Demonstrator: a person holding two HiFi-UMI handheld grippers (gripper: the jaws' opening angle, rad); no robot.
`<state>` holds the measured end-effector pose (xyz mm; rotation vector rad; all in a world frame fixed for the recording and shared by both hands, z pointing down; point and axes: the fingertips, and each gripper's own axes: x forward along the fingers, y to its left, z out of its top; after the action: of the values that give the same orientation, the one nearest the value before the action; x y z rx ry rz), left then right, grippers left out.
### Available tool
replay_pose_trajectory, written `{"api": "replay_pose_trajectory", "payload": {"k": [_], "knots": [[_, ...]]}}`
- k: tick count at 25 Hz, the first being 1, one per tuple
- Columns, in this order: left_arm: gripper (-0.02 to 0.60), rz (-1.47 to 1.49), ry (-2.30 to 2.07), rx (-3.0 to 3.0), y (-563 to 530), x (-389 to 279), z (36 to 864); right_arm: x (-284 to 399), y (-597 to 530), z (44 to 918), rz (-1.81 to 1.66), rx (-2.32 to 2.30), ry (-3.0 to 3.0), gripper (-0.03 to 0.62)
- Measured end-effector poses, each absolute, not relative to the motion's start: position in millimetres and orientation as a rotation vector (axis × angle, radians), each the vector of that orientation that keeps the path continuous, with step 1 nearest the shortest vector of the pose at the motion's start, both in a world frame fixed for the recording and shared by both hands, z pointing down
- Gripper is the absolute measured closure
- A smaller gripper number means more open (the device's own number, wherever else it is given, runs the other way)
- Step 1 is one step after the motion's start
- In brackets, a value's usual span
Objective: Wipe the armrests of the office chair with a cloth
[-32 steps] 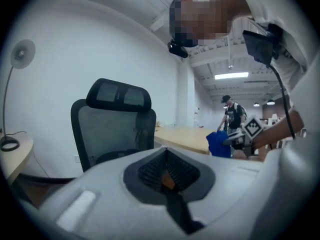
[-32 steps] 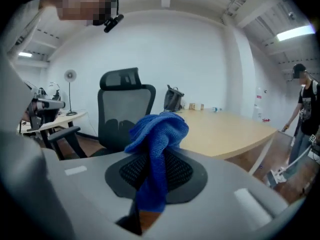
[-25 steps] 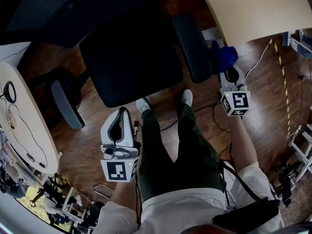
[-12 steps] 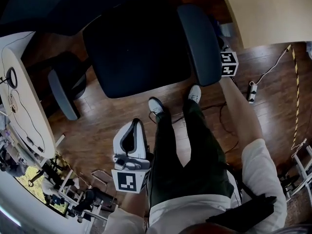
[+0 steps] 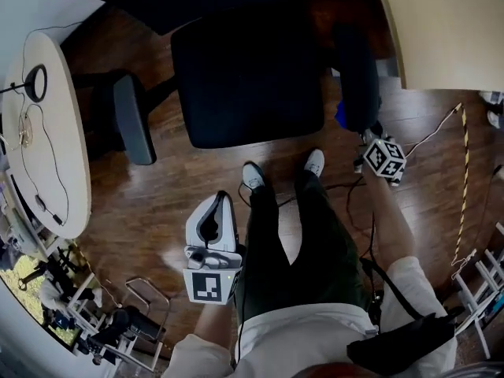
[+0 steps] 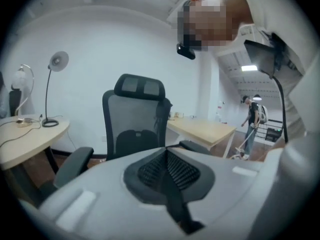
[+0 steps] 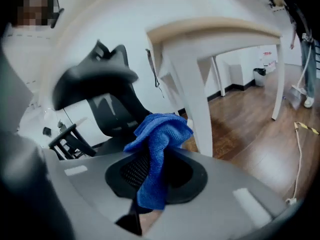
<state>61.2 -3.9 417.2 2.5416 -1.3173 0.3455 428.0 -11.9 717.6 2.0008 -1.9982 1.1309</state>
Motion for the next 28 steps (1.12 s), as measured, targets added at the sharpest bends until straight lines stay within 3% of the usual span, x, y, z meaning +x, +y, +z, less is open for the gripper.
{"api": "replay_pose_trajectory", "payload": {"k": [4,9,14,18,28], "knots": [[0.581,0.213,-1.326,2.634,-14.9,42.4,336.7,404.4,54.4,540.5,1.030,2.124,-2.115,0.522],[0.581,0.166,-1.289,2.806,-9.4,16.7,249.9,387.6,47.4,311.3,0.567,2.261,-2.397,0.522],[0.581,0.007,-1.418,2.849,7.0,-23.4,154.6,346.9,49.0,158.3,0.140,2.142,-2.636,0.520],[0.581,-0.064,-1.515,2.830,44.7,-38.5,112.9,319.2,77.5,104.5,-0.044,1.974,-2.780,0.520],[0.581,-0.114,-1.661,2.771,225.0,-20.3,80.0,332.4,244.1,87.3,-0.010,1.844,-2.857,0.522]]}}
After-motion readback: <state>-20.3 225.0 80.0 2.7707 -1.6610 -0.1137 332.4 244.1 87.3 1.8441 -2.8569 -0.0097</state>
